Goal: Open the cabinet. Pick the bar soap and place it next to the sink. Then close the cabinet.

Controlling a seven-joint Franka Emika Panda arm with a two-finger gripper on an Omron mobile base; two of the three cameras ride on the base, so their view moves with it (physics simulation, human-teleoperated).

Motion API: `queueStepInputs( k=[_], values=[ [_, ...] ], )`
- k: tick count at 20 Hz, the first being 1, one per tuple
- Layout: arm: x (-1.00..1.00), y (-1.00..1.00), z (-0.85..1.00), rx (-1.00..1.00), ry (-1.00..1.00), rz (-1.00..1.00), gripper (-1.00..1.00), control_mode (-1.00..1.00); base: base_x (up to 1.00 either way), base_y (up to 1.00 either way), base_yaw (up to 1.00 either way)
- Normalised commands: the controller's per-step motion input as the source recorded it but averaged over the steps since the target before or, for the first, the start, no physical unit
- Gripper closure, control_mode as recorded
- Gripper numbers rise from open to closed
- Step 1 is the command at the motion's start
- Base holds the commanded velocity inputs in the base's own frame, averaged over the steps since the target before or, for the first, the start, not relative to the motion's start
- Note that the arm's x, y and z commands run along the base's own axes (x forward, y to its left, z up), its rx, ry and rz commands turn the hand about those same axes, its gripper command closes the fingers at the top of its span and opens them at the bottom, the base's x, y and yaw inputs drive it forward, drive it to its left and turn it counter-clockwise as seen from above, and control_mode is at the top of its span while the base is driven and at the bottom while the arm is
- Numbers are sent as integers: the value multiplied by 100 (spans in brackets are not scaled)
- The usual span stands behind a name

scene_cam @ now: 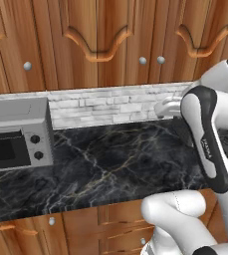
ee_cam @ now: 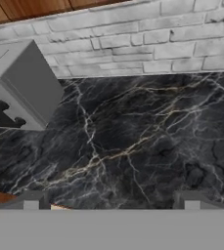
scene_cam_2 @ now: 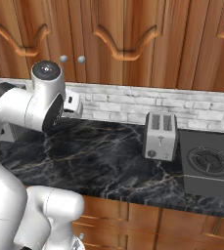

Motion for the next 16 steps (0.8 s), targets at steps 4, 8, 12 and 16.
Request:
queueStepInputs(
  k=[4,8,12,16],
  values=[
    [-4,-2,10,3,0,0,-100,-100,0,0,0],
    [-6,-10,2,2,0,0,-100,-100,0,0,0],
    [-21,-3,0,0,-5,-8,-100,-100,0,0,0],
    [-20,0,21,-7,-24,-17,-100,-100,0,0,0]
  ],
)
